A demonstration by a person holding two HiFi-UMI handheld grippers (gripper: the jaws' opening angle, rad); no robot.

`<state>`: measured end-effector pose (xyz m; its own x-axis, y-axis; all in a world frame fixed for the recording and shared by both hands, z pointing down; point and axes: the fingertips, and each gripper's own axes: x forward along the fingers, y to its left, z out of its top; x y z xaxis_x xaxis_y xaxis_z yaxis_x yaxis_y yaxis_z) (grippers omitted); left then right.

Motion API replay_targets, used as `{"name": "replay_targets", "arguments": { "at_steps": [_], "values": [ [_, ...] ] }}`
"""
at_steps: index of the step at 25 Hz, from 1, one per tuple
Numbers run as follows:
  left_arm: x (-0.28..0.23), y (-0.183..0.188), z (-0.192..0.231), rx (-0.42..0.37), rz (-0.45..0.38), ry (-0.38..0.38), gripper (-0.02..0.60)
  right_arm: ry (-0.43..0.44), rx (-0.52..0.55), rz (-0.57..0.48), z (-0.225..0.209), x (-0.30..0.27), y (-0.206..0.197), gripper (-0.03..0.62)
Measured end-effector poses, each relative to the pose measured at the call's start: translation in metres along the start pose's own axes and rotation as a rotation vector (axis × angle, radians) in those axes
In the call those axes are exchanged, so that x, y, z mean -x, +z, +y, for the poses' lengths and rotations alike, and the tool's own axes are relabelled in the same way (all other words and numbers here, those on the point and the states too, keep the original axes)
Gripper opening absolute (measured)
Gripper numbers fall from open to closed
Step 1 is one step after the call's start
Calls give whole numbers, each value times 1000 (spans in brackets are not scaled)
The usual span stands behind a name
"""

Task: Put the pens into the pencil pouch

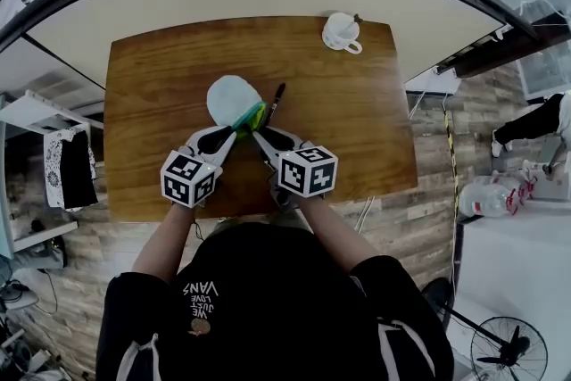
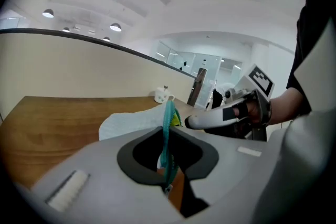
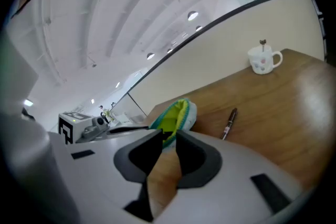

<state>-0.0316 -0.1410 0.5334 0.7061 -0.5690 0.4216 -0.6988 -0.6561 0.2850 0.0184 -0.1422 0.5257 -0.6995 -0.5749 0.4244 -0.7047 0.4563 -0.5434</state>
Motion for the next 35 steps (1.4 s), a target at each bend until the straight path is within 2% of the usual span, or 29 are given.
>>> {"name": "replay_targets", "arguments": {
  "at_steps": [2, 4, 6, 8, 14, 19, 22, 25, 28, 30, 35],
  "values": [
    [2, 5, 5, 28, -21, 17, 43, -72, 44, 23, -17, 4, -3, 60],
    [3, 7, 8, 43, -32, 30, 43, -161, 97, 94, -39, 4, -12, 66],
    [5, 7, 9, 48, -35, 38, 43, -228, 116, 170, -58, 1, -25, 130],
    [6, 6, 9, 52, -32, 45, 43, -268, 104, 212, -70, -5, -33, 153],
    [10, -2, 9, 75, -27, 79, 44, -368, 119, 221, -88, -31, -37, 153],
    [14, -4, 10, 78, -24, 77, 43, -462, 116, 247, -103, -51, -42, 153],
    [16, -3, 13, 83, -29, 70, 43, -502, 74, 267, -111, -55, -47, 153],
    [15, -3, 15, 94, -35, 61, 43, -539, 86, 281, -117, -53, -47, 152],
    [14, -3, 18, 100, -36, 52, 43, -580, 108, 289, -123, -50, -46, 72],
    [13, -3, 19, 102, -36, 44, 43, -580, 91, 286, -127, -49, -45, 51],
    [12, -4, 21, 98, -28, 26, 43, -557, 65, 283, -127, -43, -48, 46]
  ]
}}
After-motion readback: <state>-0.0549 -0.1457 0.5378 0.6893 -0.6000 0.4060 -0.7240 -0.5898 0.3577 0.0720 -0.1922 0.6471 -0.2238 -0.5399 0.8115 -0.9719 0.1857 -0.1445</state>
